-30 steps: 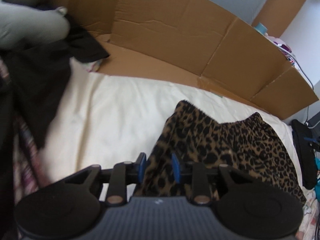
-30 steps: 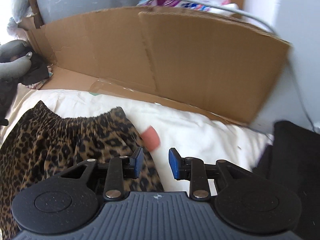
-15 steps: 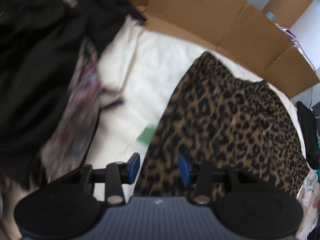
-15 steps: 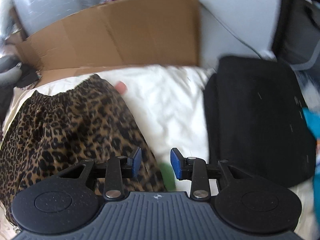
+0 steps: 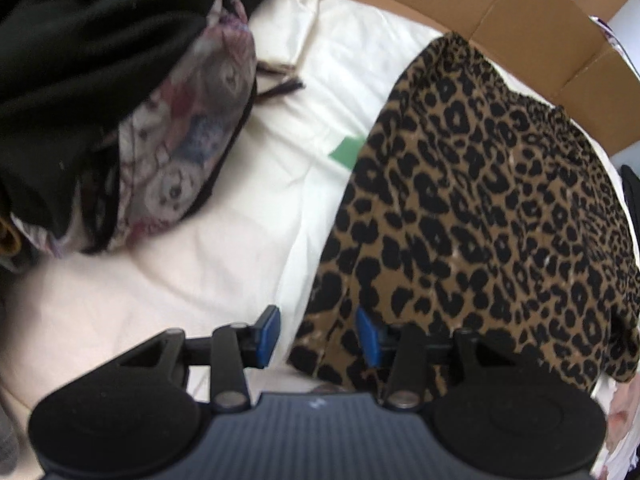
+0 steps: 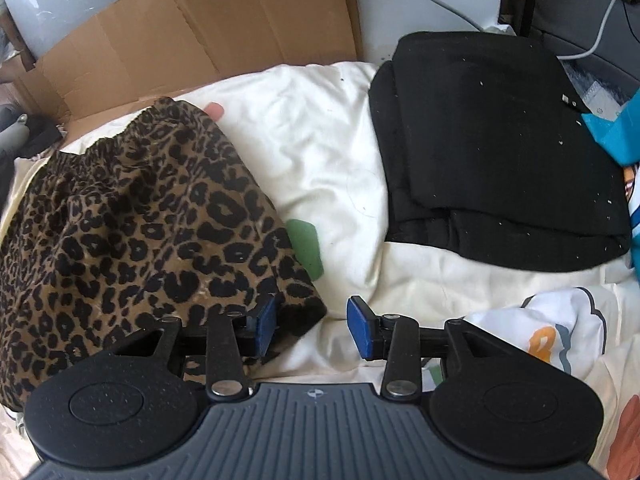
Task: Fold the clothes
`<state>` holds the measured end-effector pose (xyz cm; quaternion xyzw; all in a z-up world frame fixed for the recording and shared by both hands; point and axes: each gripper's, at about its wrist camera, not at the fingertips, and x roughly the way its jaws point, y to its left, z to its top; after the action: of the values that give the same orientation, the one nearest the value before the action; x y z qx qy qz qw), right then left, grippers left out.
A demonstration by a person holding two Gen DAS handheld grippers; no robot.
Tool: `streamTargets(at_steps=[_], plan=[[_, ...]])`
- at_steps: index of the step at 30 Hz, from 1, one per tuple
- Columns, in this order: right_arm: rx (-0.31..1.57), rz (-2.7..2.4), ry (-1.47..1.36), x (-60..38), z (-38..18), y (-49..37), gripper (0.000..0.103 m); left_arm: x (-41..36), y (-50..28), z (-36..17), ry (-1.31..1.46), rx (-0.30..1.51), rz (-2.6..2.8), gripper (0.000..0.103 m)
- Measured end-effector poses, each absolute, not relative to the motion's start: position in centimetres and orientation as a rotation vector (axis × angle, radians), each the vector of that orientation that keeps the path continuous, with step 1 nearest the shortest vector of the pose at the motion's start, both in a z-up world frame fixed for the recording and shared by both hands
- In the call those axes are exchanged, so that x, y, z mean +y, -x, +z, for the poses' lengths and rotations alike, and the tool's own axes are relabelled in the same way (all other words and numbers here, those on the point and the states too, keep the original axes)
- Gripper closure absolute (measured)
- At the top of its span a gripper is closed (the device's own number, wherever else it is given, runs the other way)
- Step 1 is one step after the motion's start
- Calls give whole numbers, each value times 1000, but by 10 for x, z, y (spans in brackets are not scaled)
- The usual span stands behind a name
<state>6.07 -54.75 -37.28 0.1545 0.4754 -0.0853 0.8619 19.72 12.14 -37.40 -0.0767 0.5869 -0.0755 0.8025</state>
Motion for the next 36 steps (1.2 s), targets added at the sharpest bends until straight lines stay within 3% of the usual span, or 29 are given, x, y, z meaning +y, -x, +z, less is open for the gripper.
streamTargets(at_steps=[10, 12, 13, 14, 15, 16, 32, 36], plan=[[1003, -162, -350, -550, -391, -75, 51, 119, -185, -382, 165, 1232, -140, 58], [1008, -137, -354, -546, -394, -77, 51, 120, -184, -381, 168, 1232, -137, 67], [1012, -122, -348, -543, -395, -78, 52, 120, -183, -381, 169, 1232, -136, 81], [1016, -109, -342, -540, -395, -78, 60, 122, -183, -380, 177, 1232, -136, 90], [1019, -101, -337, -539, -395, -78, 83, 123, -182, -379, 186, 1231, -136, 92], [1020, -100, -333, -538, -393, -78, 94, 125, -182, -377, 195, 1230, -136, 95], [924, -195, -338, -574, -355, -81, 98, 138, -216, -315, 158, 1098, -107, 97], [969, -257, -330, -578, -364, -89, 91, 131, -233, -328, 156, 1147, -65, 93]])
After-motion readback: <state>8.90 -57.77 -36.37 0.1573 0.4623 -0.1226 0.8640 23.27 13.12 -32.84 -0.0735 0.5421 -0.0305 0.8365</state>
